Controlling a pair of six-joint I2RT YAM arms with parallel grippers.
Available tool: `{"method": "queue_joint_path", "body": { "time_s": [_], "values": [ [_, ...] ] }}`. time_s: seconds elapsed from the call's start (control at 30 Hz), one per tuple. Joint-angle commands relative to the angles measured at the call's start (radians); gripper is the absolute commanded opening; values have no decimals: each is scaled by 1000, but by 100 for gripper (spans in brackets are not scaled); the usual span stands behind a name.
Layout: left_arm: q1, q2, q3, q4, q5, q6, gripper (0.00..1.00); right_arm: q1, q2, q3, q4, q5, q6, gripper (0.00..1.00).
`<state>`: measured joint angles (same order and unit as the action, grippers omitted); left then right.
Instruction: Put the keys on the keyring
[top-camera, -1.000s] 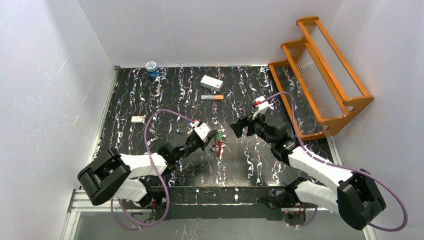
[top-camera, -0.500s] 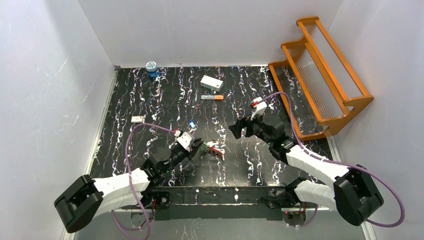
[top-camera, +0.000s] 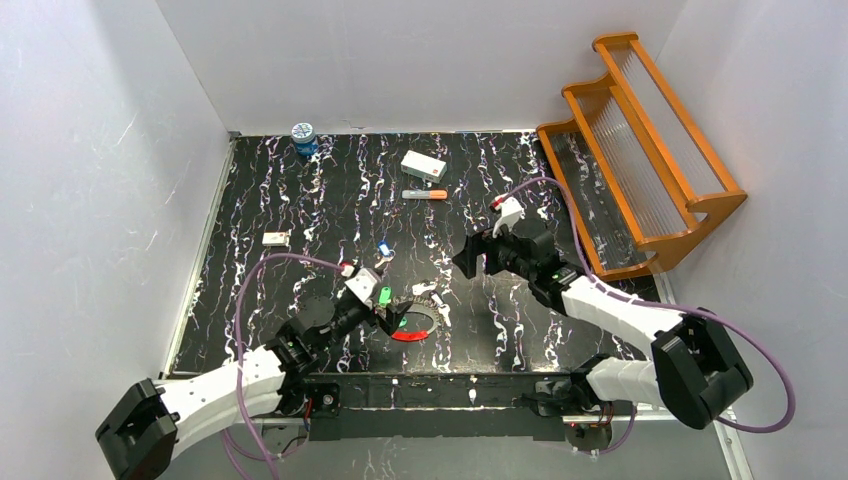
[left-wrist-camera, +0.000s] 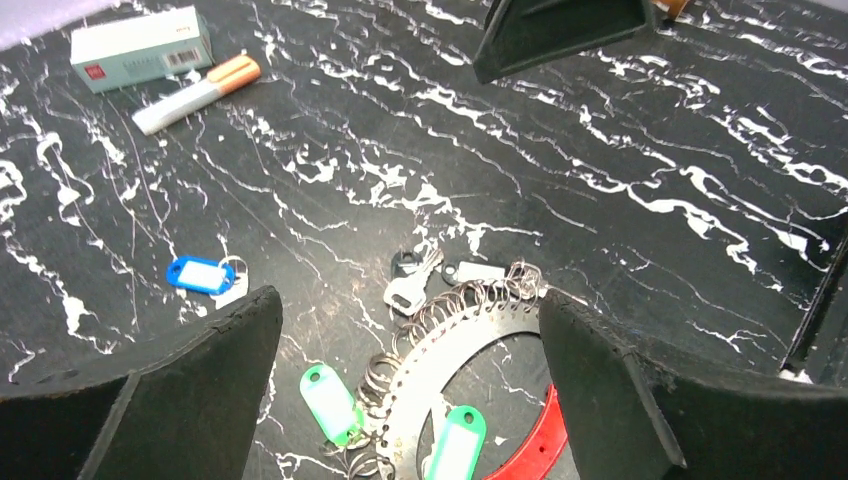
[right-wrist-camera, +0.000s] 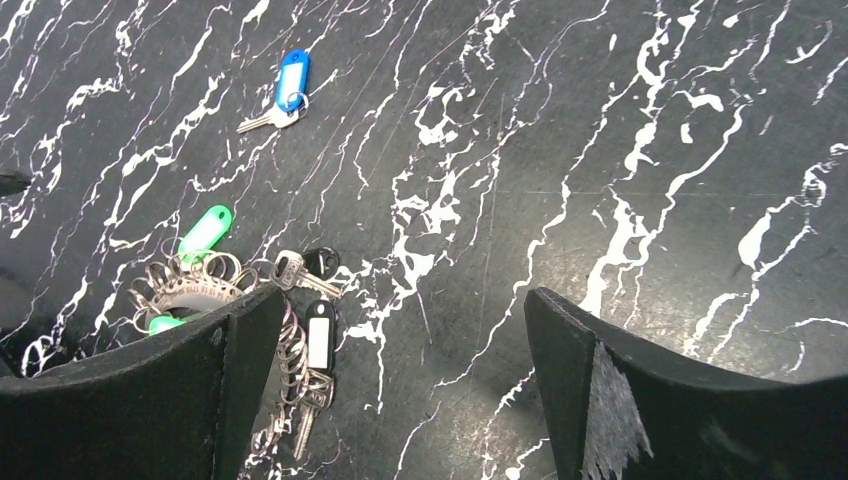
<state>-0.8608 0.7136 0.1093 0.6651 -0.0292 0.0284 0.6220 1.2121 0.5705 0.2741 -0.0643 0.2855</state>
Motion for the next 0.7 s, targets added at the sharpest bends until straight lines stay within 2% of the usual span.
{"method": "queue_joint_path", "body": {
  "time_s": [0.0, 0.3, 0.4, 0.47, 0.57, 0.67],
  "values": [
    [-2, 37, 67, -107, -51, -65, 98, -5, 32, 61, -26, -72, 11, 99],
    [-1, 188, 225, -408, -250, -358, 98, -5, 131, 85, -20, -250, 66, 96],
    [0, 247, 301, -563, -321, -486, 98, -5, 181, 100, -14, -334, 83, 88],
    [0, 292, 340, -633, -319, -525, 98, -5, 217, 116, -21, -386, 93, 81],
    [3, 324, 365, -701, -314, -576, 98, -3, 266, 137, -25, -443, 113, 71],
    [4, 320, 358, -715, -318, -617, 93, -1, 303, 155, -35, -453, 163, 65]
  ]
}}
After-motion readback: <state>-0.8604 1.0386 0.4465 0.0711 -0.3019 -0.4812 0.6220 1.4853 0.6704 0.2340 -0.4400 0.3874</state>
